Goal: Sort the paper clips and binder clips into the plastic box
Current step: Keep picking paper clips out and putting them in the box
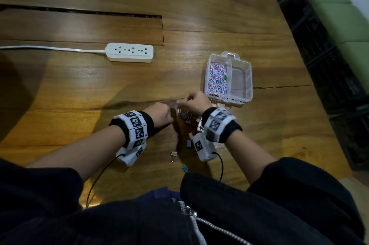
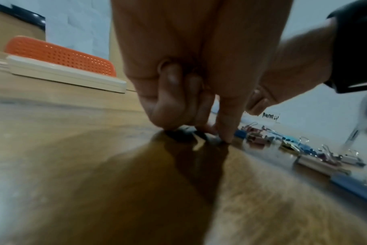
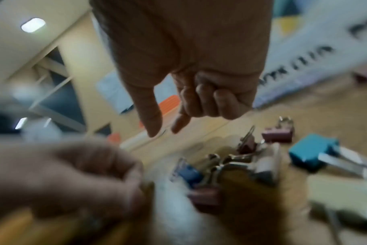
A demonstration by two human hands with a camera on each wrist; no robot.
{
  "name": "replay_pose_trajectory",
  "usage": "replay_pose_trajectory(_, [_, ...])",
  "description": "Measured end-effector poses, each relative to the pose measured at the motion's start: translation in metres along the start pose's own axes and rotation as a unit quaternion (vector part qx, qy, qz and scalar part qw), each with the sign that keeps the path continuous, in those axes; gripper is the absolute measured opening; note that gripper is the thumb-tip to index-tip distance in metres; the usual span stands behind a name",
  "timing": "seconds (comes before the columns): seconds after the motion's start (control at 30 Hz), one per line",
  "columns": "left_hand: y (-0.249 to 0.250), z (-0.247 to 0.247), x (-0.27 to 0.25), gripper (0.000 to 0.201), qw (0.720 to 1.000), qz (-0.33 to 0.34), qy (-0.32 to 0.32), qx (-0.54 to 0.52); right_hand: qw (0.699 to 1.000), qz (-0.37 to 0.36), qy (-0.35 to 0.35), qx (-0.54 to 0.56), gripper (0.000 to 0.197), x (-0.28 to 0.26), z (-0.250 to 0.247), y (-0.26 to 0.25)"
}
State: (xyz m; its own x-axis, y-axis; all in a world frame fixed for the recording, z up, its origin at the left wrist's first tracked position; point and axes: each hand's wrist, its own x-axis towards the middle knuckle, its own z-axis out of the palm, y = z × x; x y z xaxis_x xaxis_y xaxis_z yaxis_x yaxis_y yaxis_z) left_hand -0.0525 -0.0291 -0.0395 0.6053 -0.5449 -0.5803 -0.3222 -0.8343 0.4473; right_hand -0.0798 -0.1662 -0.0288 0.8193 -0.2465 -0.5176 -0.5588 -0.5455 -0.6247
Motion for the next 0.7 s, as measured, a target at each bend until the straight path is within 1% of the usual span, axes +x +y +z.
replay_pose_trajectory(0.07, [-0.002,-0.001,-0.002,0.021,0.999,-0.018,0.014,-0.043,0.988,-0.022,0.028,-0.151,0.024,0.002,0.01,-0.005])
replay_pose_trajectory(0.13, [-0.003,-0.004,-0.001,0.028,0.992,-0.044,0.044,-0.113,0.972,-0.03,0.037,-0.231,0.028,0.005,0.016,-0.007])
replay_pose_trajectory(0.17, [-0.005,-0.006,-0.001,0.031,0.982,-0.059,0.051,-0.175,0.969,-0.032,0.029,-0.244,0.026,0.006,0.018,-0.008])
replay_pose_trajectory(0.2, [-0.006,-0.007,0.0,0.033,0.962,-0.074,0.05,-0.259,0.969,-0.03,0.016,-0.245,0.021,0.007,0.02,-0.008])
replay_pose_trajectory(0.27, [-0.01,-0.01,0.0,0.029,0.897,-0.113,0.036,-0.425,0.972,-0.028,-0.011,-0.233,0.015,0.007,0.027,-0.008])
replay_pose_trajectory(0.3, [-0.012,-0.012,-0.001,0.025,0.87,-0.129,0.029,-0.475,0.972,-0.03,-0.017,-0.231,0.016,0.007,0.03,-0.008])
replay_pose_trajectory(0.33, [-0.014,-0.015,-0.002,0.022,0.857,-0.137,0.027,-0.497,0.972,-0.036,-0.019,-0.231,0.018,0.007,0.034,-0.009])
replay_pose_trajectory(0.37, [-0.015,-0.018,-0.001,0.019,0.855,-0.139,0.027,-0.499,0.971,-0.045,-0.015,-0.234,0.021,0.007,0.035,-0.009])
replay_pose_trajectory(0.43, [-0.014,-0.024,0.0,0.015,0.861,-0.142,0.036,-0.487,0.968,-0.066,-0.012,-0.243,0.028,0.005,0.034,-0.009])
replay_pose_trajectory(0.5, [-0.012,-0.028,0.002,0.016,0.866,-0.147,0.045,-0.476,0.962,-0.08,-0.011,-0.26,0.036,0.004,0.027,-0.009])
replay_pose_trajectory(0.57, [-0.009,-0.03,0.002,0.02,0.879,-0.158,0.038,-0.448,0.96,-0.08,-0.014,-0.268,0.042,0.003,0.02,-0.008])
replay_pose_trajectory(0.63, [-0.007,-0.03,0.002,0.024,0.89,-0.164,0.029,-0.423,0.96,-0.088,-0.015,-0.266,0.039,0.003,0.016,-0.005])
replay_pose_trajectory(0.7, [-0.004,-0.029,-0.001,0.028,0.907,-0.153,0.023,-0.391,0.958,-0.1,-0.019,-0.268,0.034,0.003,0.016,0.0])
